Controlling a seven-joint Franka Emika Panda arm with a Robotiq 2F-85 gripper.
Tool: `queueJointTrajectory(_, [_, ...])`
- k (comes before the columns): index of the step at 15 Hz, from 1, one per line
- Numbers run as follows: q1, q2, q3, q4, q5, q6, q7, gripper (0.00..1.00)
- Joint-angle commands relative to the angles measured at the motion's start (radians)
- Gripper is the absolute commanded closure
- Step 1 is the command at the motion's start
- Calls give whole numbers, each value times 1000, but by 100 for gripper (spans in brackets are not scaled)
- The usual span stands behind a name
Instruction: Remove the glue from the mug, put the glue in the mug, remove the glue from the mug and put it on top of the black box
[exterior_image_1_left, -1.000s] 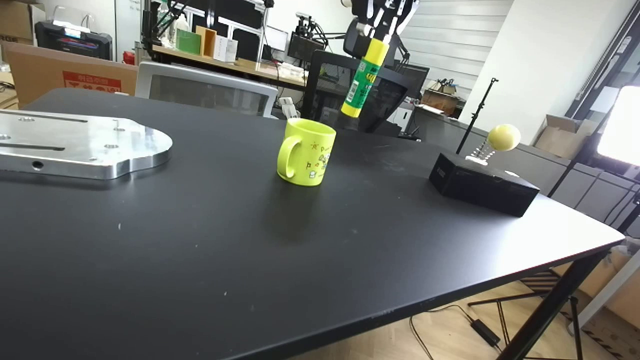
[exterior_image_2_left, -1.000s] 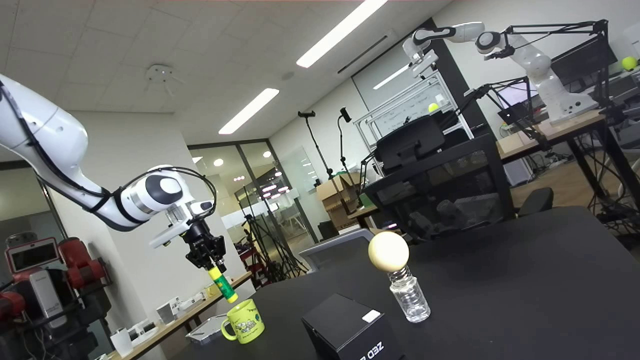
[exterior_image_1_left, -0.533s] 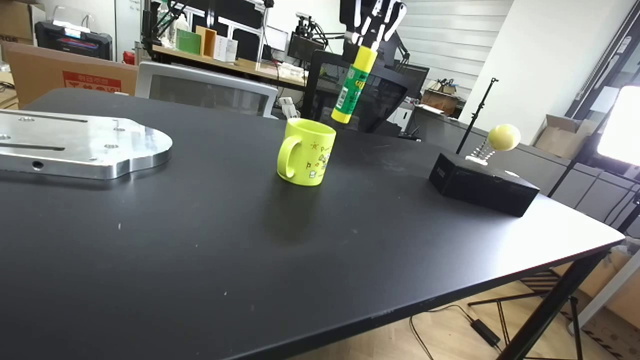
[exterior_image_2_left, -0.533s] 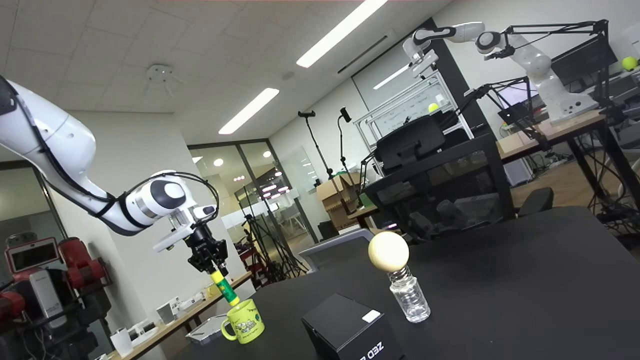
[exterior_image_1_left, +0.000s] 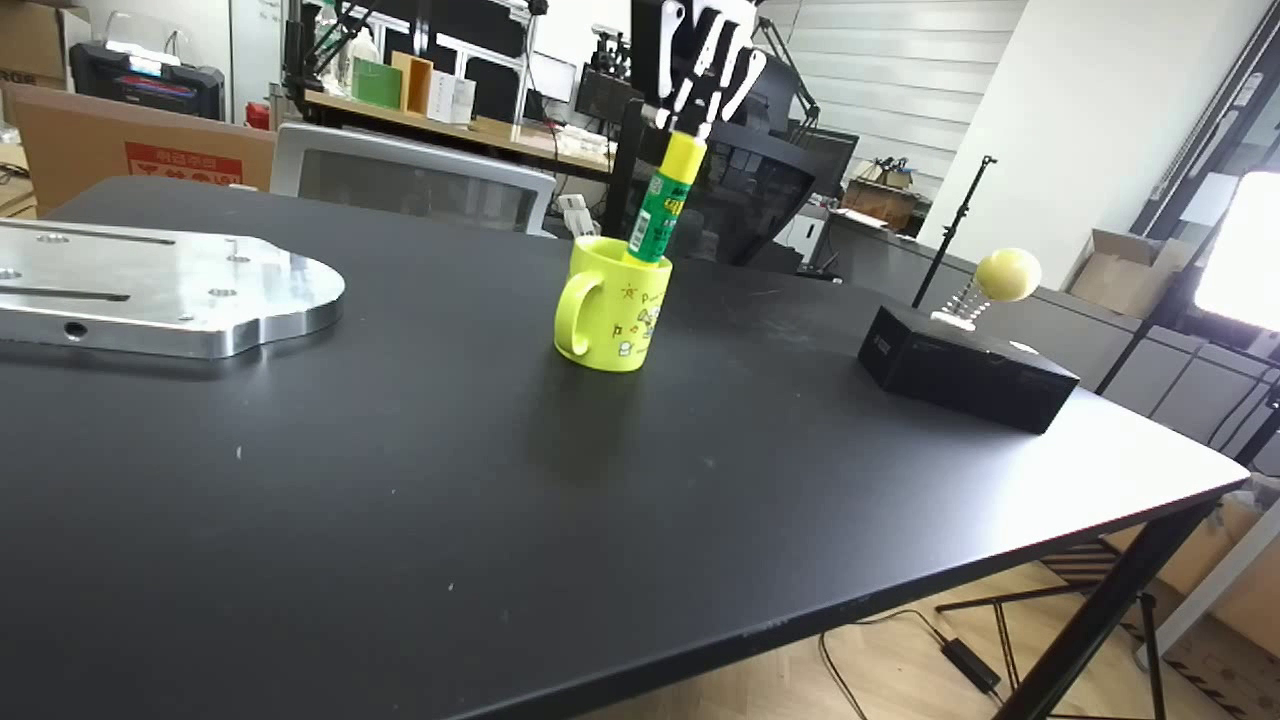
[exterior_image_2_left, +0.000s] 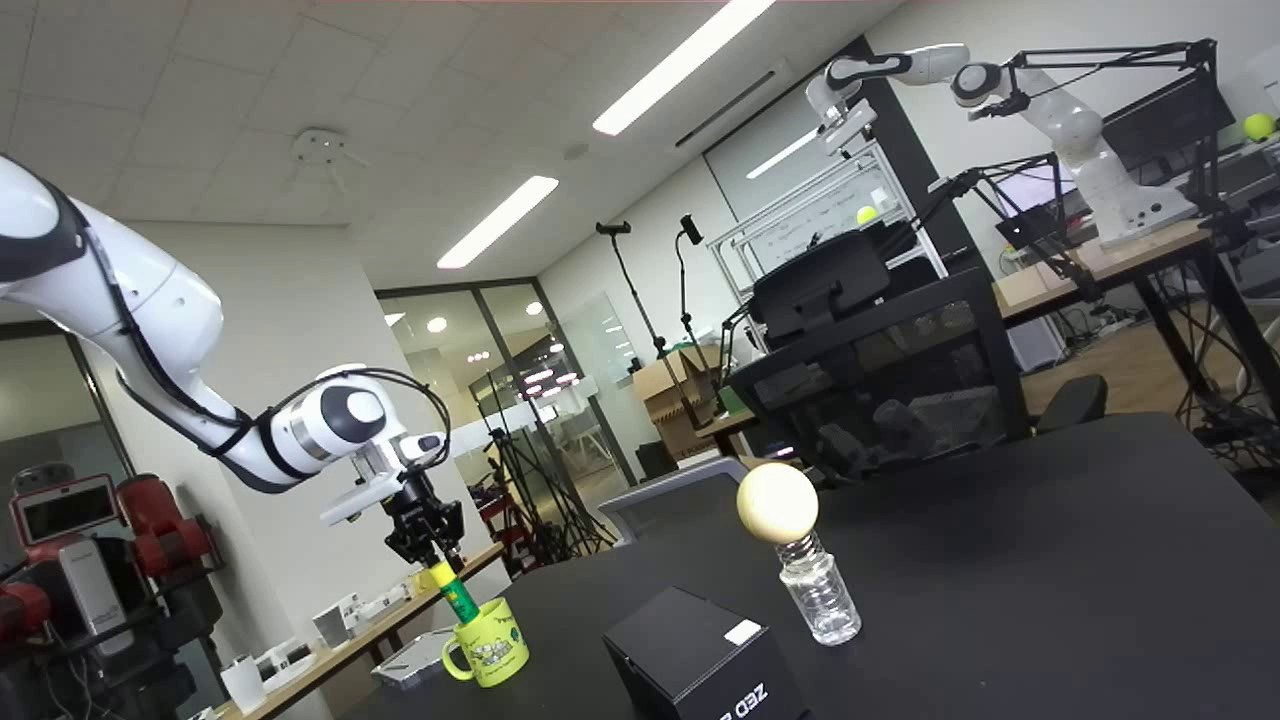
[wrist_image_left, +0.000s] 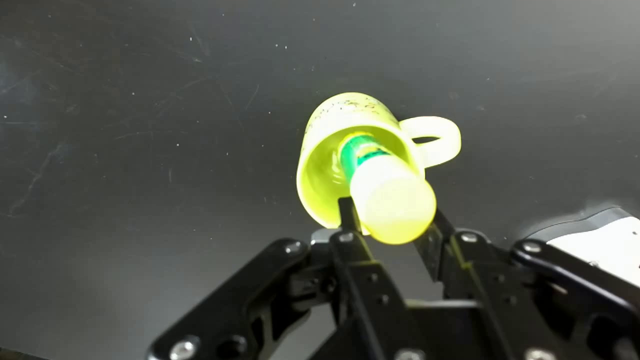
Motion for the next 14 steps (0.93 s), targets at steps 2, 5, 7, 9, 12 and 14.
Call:
queueJointTrajectory(2, [11,72,-5,42,5,68,-13,92])
queueJointTrajectory(5, [12,98,-2,40,14,101,-22,92])
queueJointTrajectory(7, [12,103,2,37,24,108,-26,43])
queueJointTrajectory(9, [20,94,-5,34,19,103,-17,37])
queueJointTrajectory(12, [33,58,-20,19,4,80,4,17])
queueJointTrajectory(14, [41,28,-31,1,-9,76,20,3])
